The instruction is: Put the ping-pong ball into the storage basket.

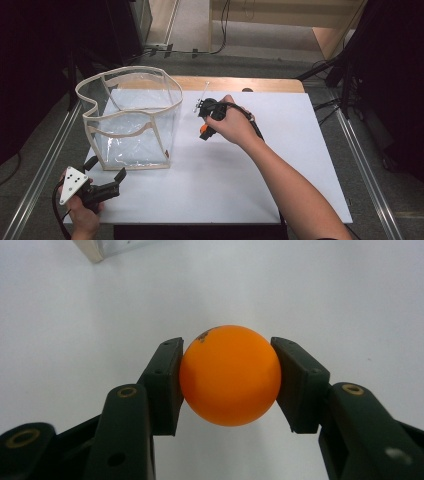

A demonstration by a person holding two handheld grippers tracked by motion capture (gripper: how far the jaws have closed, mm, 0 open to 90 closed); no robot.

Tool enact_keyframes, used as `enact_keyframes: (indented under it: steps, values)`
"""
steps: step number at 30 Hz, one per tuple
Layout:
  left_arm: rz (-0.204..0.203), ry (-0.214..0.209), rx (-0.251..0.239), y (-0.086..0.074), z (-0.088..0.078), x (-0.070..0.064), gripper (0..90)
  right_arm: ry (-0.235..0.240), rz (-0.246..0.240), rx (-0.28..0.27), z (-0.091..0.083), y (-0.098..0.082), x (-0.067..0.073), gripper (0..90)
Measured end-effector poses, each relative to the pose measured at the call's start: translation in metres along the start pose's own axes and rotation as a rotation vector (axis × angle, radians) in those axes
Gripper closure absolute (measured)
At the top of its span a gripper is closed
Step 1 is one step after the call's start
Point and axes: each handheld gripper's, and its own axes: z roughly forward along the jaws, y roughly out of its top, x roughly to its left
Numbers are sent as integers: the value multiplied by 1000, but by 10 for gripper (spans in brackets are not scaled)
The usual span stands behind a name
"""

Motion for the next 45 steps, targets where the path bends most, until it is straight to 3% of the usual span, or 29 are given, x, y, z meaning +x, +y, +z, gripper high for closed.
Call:
enact_keyframes:
  steps: [12,45]
  values:
    - [2,0,-1,0,0,0,8,11,11,-23,-14,2,-1,475]
    - [5,2,2,0,0,-1,8,-6,-65,-8,-58,34,6,478]
